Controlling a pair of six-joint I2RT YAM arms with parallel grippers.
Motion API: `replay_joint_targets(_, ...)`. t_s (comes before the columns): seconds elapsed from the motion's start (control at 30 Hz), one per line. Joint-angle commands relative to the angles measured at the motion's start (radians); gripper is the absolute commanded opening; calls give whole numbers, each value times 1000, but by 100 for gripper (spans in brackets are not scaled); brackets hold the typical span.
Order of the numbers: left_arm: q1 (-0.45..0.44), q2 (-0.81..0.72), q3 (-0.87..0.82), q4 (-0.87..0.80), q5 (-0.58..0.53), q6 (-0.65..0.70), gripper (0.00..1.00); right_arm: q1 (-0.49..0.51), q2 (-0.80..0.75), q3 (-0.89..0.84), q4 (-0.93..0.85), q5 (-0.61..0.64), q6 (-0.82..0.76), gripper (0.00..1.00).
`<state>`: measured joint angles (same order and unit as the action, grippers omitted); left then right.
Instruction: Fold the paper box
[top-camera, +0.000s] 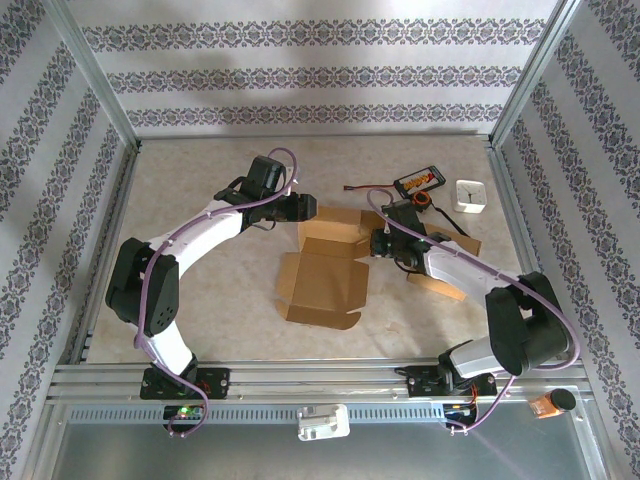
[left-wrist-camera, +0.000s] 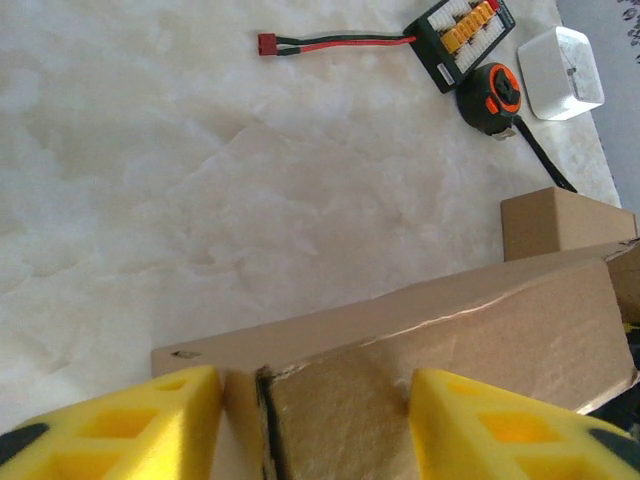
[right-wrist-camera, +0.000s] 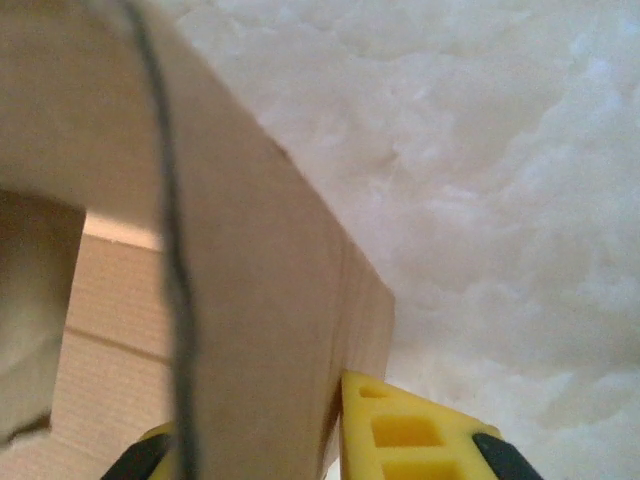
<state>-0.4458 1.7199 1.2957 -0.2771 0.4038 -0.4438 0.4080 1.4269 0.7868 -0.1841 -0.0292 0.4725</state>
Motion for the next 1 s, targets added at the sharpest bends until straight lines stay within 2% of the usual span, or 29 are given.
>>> replay_joint_targets(0.0, -16, -5, 5, 3, -23, 20, 59, 7, -27, 44, -32, -69, 39, 13)
replay_joint_targets(0.17, -17, -88, -9, 34, -102, 57, 73, 8, -15, 46, -49, -26, 14, 12)
replay_joint_targets(0.37, -18, -246, -97, 79, -246, 112, 75, 11, 4, 64, -47, -11, 0, 11)
replay_joint_targets(0.57, -45, -400, -229, 146, -318, 105, 74, 17, 18, 83, -43, 5, 10, 11)
replay_joint_targets(0.7, -190, -468, -341, 240, -361, 90, 61, 21, 27, 87, -23, 4, 26, 11)
replay_joint_targets(0.87, -367, -420, -469, 419, -442, -21, 31, 25, 43, 98, -29, 30, 26, 11)
replay_joint_targets(0.97, -398, -307, -469, 452, -412, -85, 8, 25, 43, 95, -27, 37, 28, 12)
